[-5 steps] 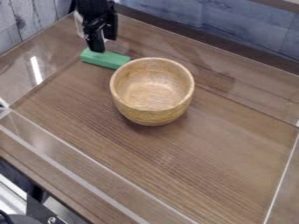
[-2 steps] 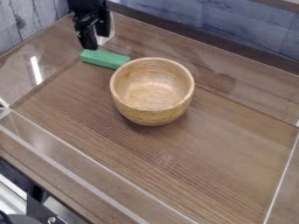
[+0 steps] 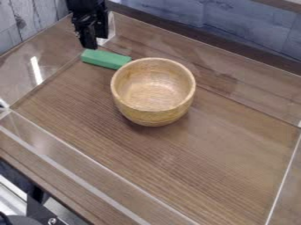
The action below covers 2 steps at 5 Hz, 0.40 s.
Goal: Move green object from inside the wooden bowl to the table next to it
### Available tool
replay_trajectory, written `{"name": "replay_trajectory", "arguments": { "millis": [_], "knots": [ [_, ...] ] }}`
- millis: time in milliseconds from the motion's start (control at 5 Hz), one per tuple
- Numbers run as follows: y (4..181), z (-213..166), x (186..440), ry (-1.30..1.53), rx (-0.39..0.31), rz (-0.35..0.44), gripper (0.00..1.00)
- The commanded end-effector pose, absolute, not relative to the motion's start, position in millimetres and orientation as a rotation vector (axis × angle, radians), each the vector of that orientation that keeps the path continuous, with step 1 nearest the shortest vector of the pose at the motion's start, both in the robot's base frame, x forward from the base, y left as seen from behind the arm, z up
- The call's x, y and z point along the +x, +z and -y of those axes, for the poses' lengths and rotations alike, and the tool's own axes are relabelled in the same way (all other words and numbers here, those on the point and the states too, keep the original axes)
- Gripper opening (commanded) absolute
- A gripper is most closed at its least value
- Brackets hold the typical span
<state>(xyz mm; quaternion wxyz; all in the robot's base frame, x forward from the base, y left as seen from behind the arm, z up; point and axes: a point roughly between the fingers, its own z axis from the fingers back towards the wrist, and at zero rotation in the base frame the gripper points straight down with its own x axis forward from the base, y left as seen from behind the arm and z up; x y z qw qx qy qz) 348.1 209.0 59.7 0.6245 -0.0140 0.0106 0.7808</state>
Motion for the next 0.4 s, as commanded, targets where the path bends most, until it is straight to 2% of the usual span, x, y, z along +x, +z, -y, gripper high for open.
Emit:
{"name": "replay_trajectory", "arguments": {
  "millis": [0, 200],
  "knots": [
    [96.6, -215.5, 355.7, 1.814, -0.068, 0.087, 0.00],
    [96.1, -215.8, 355.9, 1.840, -0.063, 0.082, 0.00]
  ]
}}
